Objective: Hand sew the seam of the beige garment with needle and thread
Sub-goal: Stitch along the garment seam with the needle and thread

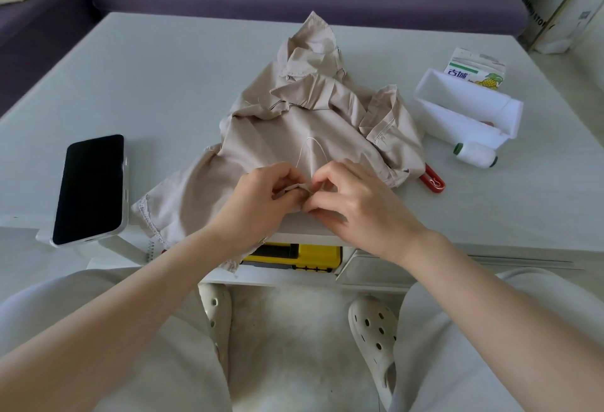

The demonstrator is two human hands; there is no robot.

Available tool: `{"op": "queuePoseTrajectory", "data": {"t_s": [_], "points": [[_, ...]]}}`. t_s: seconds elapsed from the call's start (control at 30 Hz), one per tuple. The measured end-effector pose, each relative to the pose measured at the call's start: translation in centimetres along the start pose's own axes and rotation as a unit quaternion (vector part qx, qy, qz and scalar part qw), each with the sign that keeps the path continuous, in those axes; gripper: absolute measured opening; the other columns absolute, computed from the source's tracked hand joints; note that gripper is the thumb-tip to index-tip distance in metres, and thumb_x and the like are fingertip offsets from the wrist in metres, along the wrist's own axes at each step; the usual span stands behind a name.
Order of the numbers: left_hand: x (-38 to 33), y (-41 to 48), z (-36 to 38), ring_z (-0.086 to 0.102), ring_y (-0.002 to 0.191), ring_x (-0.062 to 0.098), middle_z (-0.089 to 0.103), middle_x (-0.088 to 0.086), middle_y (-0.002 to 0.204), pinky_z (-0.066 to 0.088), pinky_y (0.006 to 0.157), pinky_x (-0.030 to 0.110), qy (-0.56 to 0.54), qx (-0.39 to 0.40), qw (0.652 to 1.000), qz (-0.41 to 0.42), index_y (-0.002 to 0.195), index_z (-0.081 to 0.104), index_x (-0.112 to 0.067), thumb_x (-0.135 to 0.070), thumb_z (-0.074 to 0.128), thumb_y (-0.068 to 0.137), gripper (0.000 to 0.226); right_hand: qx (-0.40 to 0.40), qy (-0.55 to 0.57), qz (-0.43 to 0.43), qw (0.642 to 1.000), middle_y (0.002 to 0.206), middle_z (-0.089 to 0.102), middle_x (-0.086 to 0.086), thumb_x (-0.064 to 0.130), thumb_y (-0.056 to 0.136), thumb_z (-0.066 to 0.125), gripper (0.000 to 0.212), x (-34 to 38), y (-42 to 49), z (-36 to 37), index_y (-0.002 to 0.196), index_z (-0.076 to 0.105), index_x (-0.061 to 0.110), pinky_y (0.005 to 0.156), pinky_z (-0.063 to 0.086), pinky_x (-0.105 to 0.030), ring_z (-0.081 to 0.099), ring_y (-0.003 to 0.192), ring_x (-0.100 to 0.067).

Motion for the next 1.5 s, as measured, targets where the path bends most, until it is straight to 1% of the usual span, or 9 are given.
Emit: {"op": "queuePoseTrajectory", "data": {"t_s": [0.2, 0.37, 0.5, 0.7, 0.83, 0.93, 1.07, 1.2, 1.5], "points": [[-0.1, 0.0, -0.1, 0.053, 0.068, 0.009, 0.066, -0.004, 0.075, 0.040, 0.062, 0.014, 0.033, -0.003, 0.999, 0.008, 0.077, 0.059, -0.029, -0.014, 0.063, 0.089, 0.019, -0.062, 0.156, 0.069, 0.983, 0.084, 0.062, 0.001, 0.021, 0.082, 0.067, 0.012, -0.6, 0.3, -1.1, 0.084, 0.076, 0.014, 0.079, 0.039, -0.016, 0.049, 0.084, -0.011], [-0.1, -0.3, -0.2, 0.047, 0.060, 0.003, 0.061, -0.006, 0.069, 0.037, 0.056, 0.011, 0.052, -0.014, 0.998, 0.015, 0.080, 0.059, -0.025, -0.018, 0.063, 0.089, 0.013, -0.056, 0.423, 0.237, 0.873, 0.091, 0.070, 0.008, 0.025, 0.082, 0.062, 0.009, -2.2, -0.7, -1.1, 0.083, 0.069, 0.020, 0.092, 0.046, -0.021, 0.063, 0.100, -0.007], [0.2, -0.5, 0.2, 0.048, 0.059, 0.006, 0.058, -0.009, 0.069, 0.036, 0.051, 0.015, 0.178, -0.018, 0.983, 0.031, 0.085, 0.060, -0.021, -0.023, 0.058, 0.091, 0.007, -0.089, 0.501, 0.283, 0.813, 0.070, 0.068, 0.006, 0.025, 0.085, 0.055, 0.012, -2.4, -1.6, -1.5, 0.082, 0.060, 0.015, 0.087, 0.050, -0.025, 0.067, 0.081, -0.011], [-1.8, -1.7, 2.0, 0.040, 0.106, 0.012, 0.057, -0.001, 0.110, 0.033, 0.094, 0.027, 0.249, -0.059, 0.955, 0.151, 0.111, 0.066, -0.015, -0.017, 0.055, 0.082, 0.031, -0.117, 0.545, 0.356, 0.750, 0.054, 0.042, 0.009, 0.018, 0.096, 0.042, 0.019, -2.6, -3.9, -1.6, 0.085, 0.054, 0.008, 0.057, 0.051, -0.023, 0.039, 0.046, -0.007], [-3.5, -4.4, 5.4, 0.038, 0.119, 0.017, 0.056, 0.002, 0.123, 0.022, 0.098, 0.022, 0.272, 0.001, 0.940, 0.208, 0.118, 0.064, -0.015, -0.037, 0.044, 0.082, 0.047, -0.114, 0.568, 0.390, 0.715, 0.054, 0.038, 0.007, 0.017, 0.100, 0.039, 0.022, -2.3, -5.7, -1.3, 0.085, 0.053, 0.007, 0.046, 0.042, -0.020, 0.033, 0.044, -0.006], [-4.5, -6.4, 7.4, 0.042, 0.120, 0.016, 0.063, 0.001, 0.111, 0.026, 0.099, 0.020, 0.220, 0.043, 0.942, 0.250, 0.096, 0.070, -0.015, -0.030, 0.047, 0.083, 0.031, -0.117, 0.577, 0.418, 0.691, 0.055, 0.037, 0.006, 0.017, 0.101, 0.039, 0.022, -2.4, -7.1, -1.3, 0.086, 0.052, 0.008, 0.040, 0.032, -0.016, 0.030, 0.042, -0.005], [-5.4, -9.1, 8.8, 0.053, 0.085, 0.005, 0.063, -0.005, 0.086, 0.041, 0.080, 0.017, 0.162, 0.120, 0.942, 0.267, 0.090, 0.065, -0.015, -0.014, 0.053, 0.089, 0.013, -0.118, 0.519, 0.454, 0.714, 0.056, 0.037, 0.006, 0.015, 0.102, 0.037, 0.024, -3.7, -9.3, -1.9, 0.085, 0.052, 0.009, 0.039, 0.023, -0.015, 0.027, 0.041, -0.004], [-5.1, -10.4, 8.3, 0.055, 0.079, 0.009, 0.063, -0.005, 0.087, 0.046, 0.071, 0.027, 0.183, 0.120, 0.937, 0.272, 0.093, 0.066, -0.015, -0.014, 0.053, 0.090, 0.013, -0.095, 0.426, 0.486, 0.757, 0.061, 0.037, 0.002, 0.016, 0.102, 0.038, 0.025, -4.9, -11.4, -2.5, 0.083, 0.054, 0.011, 0.040, 0.022, -0.015, 0.026, 0.040, -0.004], [-3.0, -8.6, 1.7, 0.055, 0.074, 0.006, 0.062, -0.003, 0.096, 0.046, 0.072, 0.026, 0.241, -0.027, 0.952, 0.184, 0.102, 0.066, -0.010, -0.015, 0.049, 0.097, 0.018, 0.008, 0.337, 0.469, 0.816, 0.059, 0.037, 0.002, 0.017, 0.102, 0.038, 0.028, -2.1, -13.6, -2.8, 0.081, 0.056, 0.012, 0.042, 0.028, -0.012, 0.032, 0.038, 0.000]]}}
Point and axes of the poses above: each hand's wrist, its own y-axis towards the middle knuckle, its own z-axis out of the palm, x = y × z, the point moved 8 cm from there along y, towards the middle knuckle
